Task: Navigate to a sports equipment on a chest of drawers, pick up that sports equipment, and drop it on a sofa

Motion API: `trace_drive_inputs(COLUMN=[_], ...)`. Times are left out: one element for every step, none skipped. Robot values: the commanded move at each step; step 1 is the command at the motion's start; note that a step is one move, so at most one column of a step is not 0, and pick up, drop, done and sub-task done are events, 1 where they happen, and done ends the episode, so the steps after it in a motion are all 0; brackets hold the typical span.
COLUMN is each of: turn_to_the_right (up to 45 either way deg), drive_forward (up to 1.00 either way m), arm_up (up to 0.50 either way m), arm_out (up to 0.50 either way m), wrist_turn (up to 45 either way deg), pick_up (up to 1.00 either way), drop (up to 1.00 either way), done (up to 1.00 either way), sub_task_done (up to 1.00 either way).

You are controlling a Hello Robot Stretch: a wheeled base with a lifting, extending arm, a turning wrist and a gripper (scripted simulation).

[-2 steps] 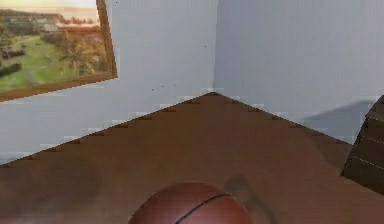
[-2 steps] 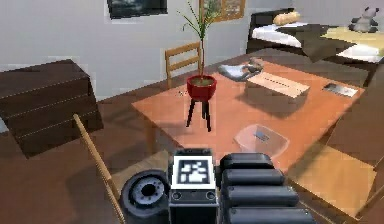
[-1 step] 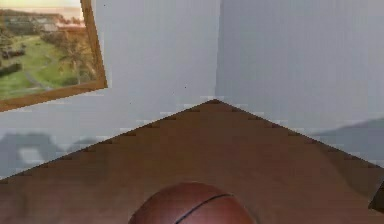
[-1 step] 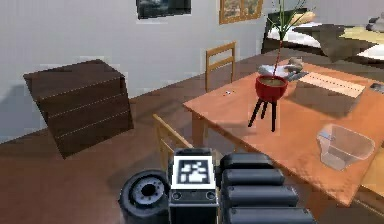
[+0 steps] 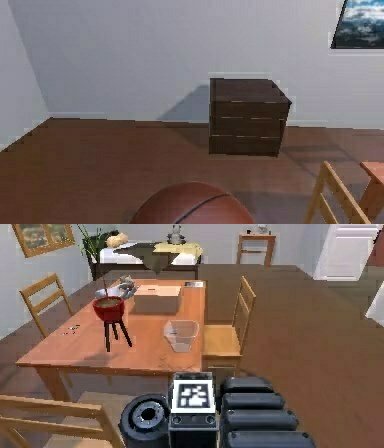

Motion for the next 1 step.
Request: trace_drive_inputs(turn_to_the_right=[3.0], drive_forward=[0.00], arm_up=[0.00], arm_out=[0.00], wrist_turn=[0.0], pick_up=[0.00], drop=[0.00], done=[0.00], sub_task_done=[0.00])
